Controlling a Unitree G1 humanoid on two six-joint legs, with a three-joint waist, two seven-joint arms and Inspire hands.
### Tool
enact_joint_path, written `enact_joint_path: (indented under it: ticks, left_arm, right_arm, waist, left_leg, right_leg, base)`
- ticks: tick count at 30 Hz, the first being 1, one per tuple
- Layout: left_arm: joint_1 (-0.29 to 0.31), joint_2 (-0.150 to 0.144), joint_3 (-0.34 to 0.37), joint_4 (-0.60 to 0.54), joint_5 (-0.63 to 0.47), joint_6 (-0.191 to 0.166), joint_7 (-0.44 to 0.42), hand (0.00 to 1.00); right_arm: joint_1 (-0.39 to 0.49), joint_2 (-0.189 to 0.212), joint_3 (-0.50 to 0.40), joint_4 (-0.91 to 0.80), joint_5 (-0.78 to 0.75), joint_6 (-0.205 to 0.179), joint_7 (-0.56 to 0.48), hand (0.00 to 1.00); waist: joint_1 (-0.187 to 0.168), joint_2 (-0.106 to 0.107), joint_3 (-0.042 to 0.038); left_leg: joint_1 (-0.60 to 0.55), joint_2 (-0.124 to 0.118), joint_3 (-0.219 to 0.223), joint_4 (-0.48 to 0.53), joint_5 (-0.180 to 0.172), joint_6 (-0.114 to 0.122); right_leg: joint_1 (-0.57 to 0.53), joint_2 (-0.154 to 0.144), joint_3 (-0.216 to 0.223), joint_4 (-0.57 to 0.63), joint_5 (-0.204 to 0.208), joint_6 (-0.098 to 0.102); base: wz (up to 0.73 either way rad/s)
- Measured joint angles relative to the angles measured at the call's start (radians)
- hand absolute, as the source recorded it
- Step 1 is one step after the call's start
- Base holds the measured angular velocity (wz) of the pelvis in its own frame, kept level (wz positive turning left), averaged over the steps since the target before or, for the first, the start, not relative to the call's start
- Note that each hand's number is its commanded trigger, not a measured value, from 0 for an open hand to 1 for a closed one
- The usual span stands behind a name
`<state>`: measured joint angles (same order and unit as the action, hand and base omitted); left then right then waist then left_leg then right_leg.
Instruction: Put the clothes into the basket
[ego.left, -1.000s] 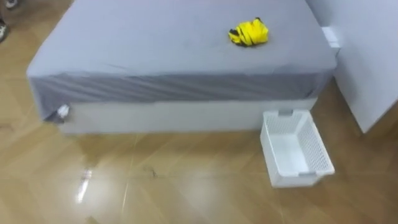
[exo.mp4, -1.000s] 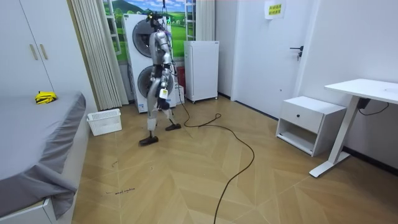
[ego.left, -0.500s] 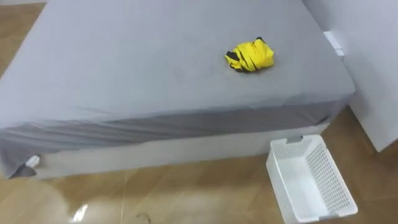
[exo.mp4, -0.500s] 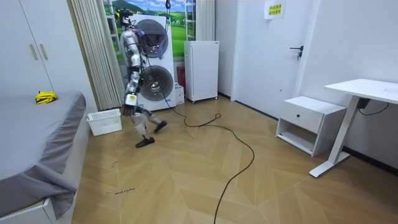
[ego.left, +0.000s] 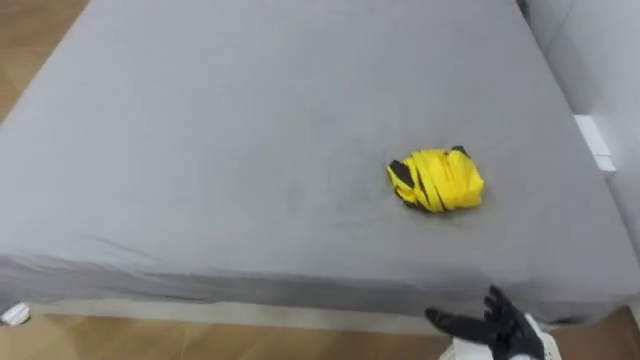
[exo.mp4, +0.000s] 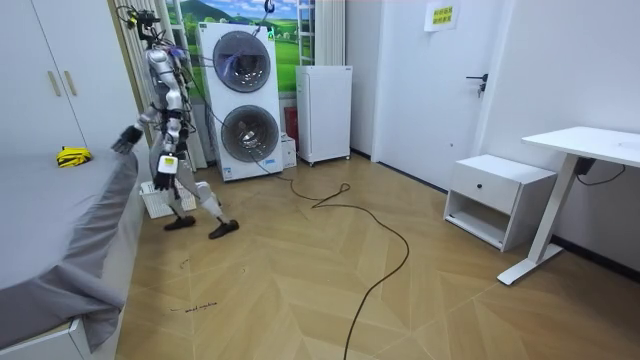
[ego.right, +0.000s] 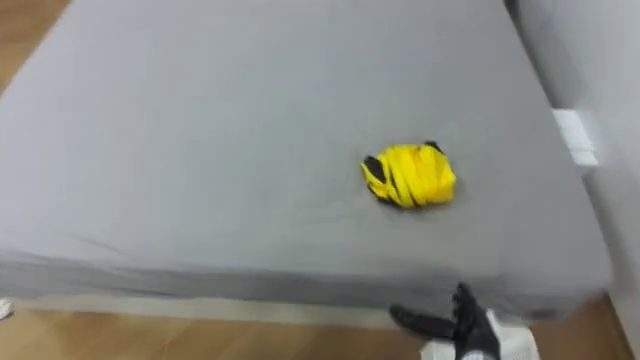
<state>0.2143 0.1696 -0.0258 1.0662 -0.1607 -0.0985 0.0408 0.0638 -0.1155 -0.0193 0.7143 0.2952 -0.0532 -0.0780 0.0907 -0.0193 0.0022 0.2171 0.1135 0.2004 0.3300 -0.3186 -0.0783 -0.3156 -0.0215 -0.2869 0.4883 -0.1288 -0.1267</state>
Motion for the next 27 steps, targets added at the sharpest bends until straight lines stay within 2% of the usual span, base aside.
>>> enact_joint_path:
  ticks: [1, 2, 3, 4, 5, 6, 7, 8, 9, 10, 11, 12, 13, 14, 16, 17, 19, 23, 24, 27]
  left_arm:
    - [0.016, -0.002, 0.003, -0.001, -0.002, 0.002, 0.005, 0.00]
    - [0.044, -0.004, 0.007, -0.008, -0.003, 0.010, 0.020, 0.00]
    - [0.049, -0.008, 0.024, -0.010, -0.003, 0.020, 0.026, 0.00]
    - [0.049, -0.013, 0.034, -0.015, -0.003, 0.023, 0.029, 0.00]
    - [0.048, -0.023, 0.048, -0.018, -0.004, 0.023, 0.037, 0.00]
    - [0.046, -0.025, 0.048, -0.022, -0.004, 0.024, 0.038, 0.00]
    - [0.045, -0.026, 0.048, -0.033, -0.005, 0.024, 0.039, 0.00]
    - [0.047, -0.028, 0.049, -0.039, -0.005, 0.024, 0.040, 0.00]
    - [0.048, -0.033, 0.059, -0.054, -0.004, 0.024, 0.042, 0.00]
    - [0.043, -0.034, 0.065, -0.056, -0.004, 0.024, 0.045, 0.00]
    - [0.038, -0.034, 0.069, -0.056, -0.005, 0.024, 0.046, 0.00]
    - [0.033, -0.035, 0.075, -0.056, -0.008, 0.023, 0.057, 0.00]
    - [0.037, -0.036, 0.076, -0.053, -0.009, 0.023, 0.065, 0.00]
    - [0.040, -0.037, 0.076, -0.053, -0.008, 0.023, 0.065, 0.00]
    - [0.052, -0.037, 0.076, -0.053, -0.009, 0.023, 0.068, 0.00]
    - [0.052, -0.035, 0.077, -0.051, -0.009, 0.023, 0.069, 0.00]
    - [0.052, -0.036, 0.079, -0.047, -0.026, 0.026, 0.079, 0.00]
    - [0.051, -0.038, 0.078, -0.030, -0.027, 0.036, 0.061, 0.00]
    - [0.042, -0.037, 0.078, -0.031, -0.026, 0.046, 0.059, 0.00]
    - [0.021, -0.036, 0.081, -0.031, -0.022, 0.070, 0.056, 0.00]
  right_arm:
    - [-0.005, -0.004, 0.000, -0.022, -0.006, 0.000, 0.004, 0.00]
    - [-0.007, -0.009, 0.002, -0.055, -0.012, -0.012, 0.004, 0.00]
    - [-0.016, -0.016, 0.009, -0.078, -0.023, -0.023, 0.004, 0.00]
    - [-0.017, -0.019, 0.011, -0.091, -0.031, -0.023, 0.003, 0.00]
    - [-0.013, -0.019, 0.021, -0.099, -0.038, -0.022, 0.002, 0.00]
    - [-0.006, -0.019, 0.029, -0.094, -0.047, -0.018, 0.001, 0.00]
    - [-0.003, -0.019, 0.044, -0.090, -0.060, -0.005, 0.000, 0.00]
    - [-0.003, -0.019, 0.050, -0.091, -0.065, -0.001, 0.000, 0.00]
    - [-0.002, -0.019, 0.062, -0.091, -0.072, 0.000, -0.001, 0.00]
    - [-0.004, -0.019, 0.066, -0.093, -0.070, 0.000, -0.004, 0.00]
    - [-0.004, -0.019, 0.066, -0.093, -0.070, 0.000, -0.007, 0.00]
    - [-0.004, -0.021, 0.067, -0.093, -0.070, 0.000, -0.012, 0.00]
    - [-0.004, -0.025, 0.069, -0.093, -0.071, 0.000, -0.021, 0.00]
    - [-0.004, -0.028, 0.072, -0.093, -0.071, 0.000, -0.029, 0.00]
    - [-0.005, -0.036, 0.075, -0.108, -0.084, -0.002, -0.054, 0.00]
    - [-0.007, -0.036, 0.075, -0.109, -0.090, -0.004, -0.060, 0.00]
    - [-0.007, -0.041, 0.076, -0.114, -0.130, -0.004, -0.076, 0.00]
    - [-0.026, -0.050, 0.077, -0.180, -0.215, -0.004, -0.090, 0.00]
    - [-0.038, -0.050, 0.077, -0.191, -0.221, -0.004, -0.095, 0.00]
    - [-0.073, -0.051, 0.086, -0.190, -0.222, 0.001, -0.117, 0.00]
  waist:
    - [0.001, 0.015, 0.0027]
    - [-0.012, 0.042, 0.0014]
    - [-0.017, 0.058, 0.0026]
    - [-0.020, 0.055, -0.0006]
    - [-0.036, 0.057, 0.0014]
    - [-0.047, 0.054, 0.0065]
    - [-0.046, 0.050, 0.0074]
    - [-0.046, 0.050, 0.0080]
    - [-0.042, 0.042, 0.0081]
    - [-0.039, 0.033, 0.0098]
    - [-0.039, 0.029, 0.0109]
    - [-0.041, 0.020, 0.0121]
    - [-0.043, 0.014, 0.0074]
    - [-0.043, 0.010, 0.0038]
    - [-0.040, 0.000, -0.0120]
    - [-0.040, -0.004, -0.0124]
    - [-0.044, -0.014, -0.0130]
    - [-0.043, -0.003, -0.0033]
    - [-0.047, -0.003, -0.0028]
    - [-0.053, -0.008, -0.0020]
  left_leg:
    - [-0.013, 0.021, -0.001, 0.078, -0.005, -0.001]
    - [-0.056, 0.053, -0.016, 0.234, 0.015, -0.002]
    - [-0.104, 0.079, -0.032, 0.363, 0.071, 0.004]
    - [-0.124, 0.086, -0.044, 0.412, 0.103, 0.009]
    - [-0.160, 0.085, -0.060, 0.466, 0.122, 0.007]
    - [-0.196, 0.079, -0.059, 0.486, 0.108, 0.017]
    - [-0.233, 0.060, -0.049, 0.480, 0.084, 0.024]
    - [-0.254, 0.051, -0.046, 0.470, 0.074, 0.026]
    - [-0.296, 0.030, -0.039, 0.429, 0.056, 0.028]
    - [-0.335, 0.010, -0.040, 0.367, 0.048, 0.031]
    - [-0.351, 0.003, -0.040, 0.326, 0.048, 0.031]
    - [-0.365, -0.016, -0.042, 0.219, 0.050, 0.027]
    - [-0.366, -0.030, -0.040, 0.113, 0.060, 0.024]
    - [-0.365, -0.041, -0.041, 0.066, 0.070, 0.019]
    - [-0.350, -0.059, -0.045, -0.028, 0.177, 0.047]
    - [-0.342, -0.064, -0.045, -0.037, 0.189, 0.058]
    - [-0.323, -0.074, -0.048, -0.064, 0.192, 0.058]
    - [-0.323, -0.078, -0.049, -0.097, 0.191, 0.058]
    - [-0.328, -0.082, -0.050, -0.105, 0.192, 0.056]
    - [-0.331, -0.096, -0.064, -0.138, 0.203, 0.050]
  right_leg:
    - [0.029, 0.013, 0.001, -0.010, -0.002, -0.003]
    - [0.083, 0.045, 0.003, -0.045, -0.019, -0.015]
    - [0.127, 0.066, 0.007, -0.068, -0.035, -0.022]
    - [0.144, 0.076, 0.014, -0.080, -0.039, -0.027]
    - [0.173, 0.085, 0.026, -0.101, -0.049, -0.033]
    - [0.201, 0.090, 0.038, -0.123, -0.052, -0.037]
    - [0.219, 0.090, 0.051, -0.135, -0.055, -0.042]
    - [0.228, 0.090, 0.055, -0.141, -0.057, -0.045]
    - [0.232, 0.090, 0.078, -0.145, -0.063, -0.049]
    - [0.234, 0.089, 0.098, -0.151, -0.066, -0.050]
    - [0.238, 0.090, 0.105, -0.159, -0.066, -0.050]
    - [0.249, 0.091, 0.116, -0.180, -0.066, -0.050]
    - [0.266, 0.094, 0.130, -0.201, -0.066, -0.050]
    - [0.273, 0.095, 0.138, -0.210, -0.066, -0.050]
    - [0.296, 0.098, 0.157, -0.244, -0.068, -0.046]
    - [0.304, 0.097, 0.162, -0.254, -0.068, -0.045]
    - [0.320, 0.093, 0.157, -0.276, -0.066, -0.041]
    - [0.316, 0.088, 0.114, -0.282, -0.064, -0.030]
    - [0.309, 0.088, 0.107, -0.283, -0.068, -0.024]
    - [0.299, 0.078, 0.083, -0.283, -0.092, 0.020]
  base:
    - [-0.28]
    - [-0.18]
    - [-0.16]
    - [-0.11]
    - [-0.06]
    - [-0.24]
    - [-0.36]
    - [-0.59]
    - [-0.57]
    - [-0.52]
    - [-0.38]
    - [-0.30]
    - [-0.29]
    - [-0.33]
    - [-0.29]
    - [-0.13]
    - [0.02]
    - [0.01]
    - [0.17]
    - [0.19]
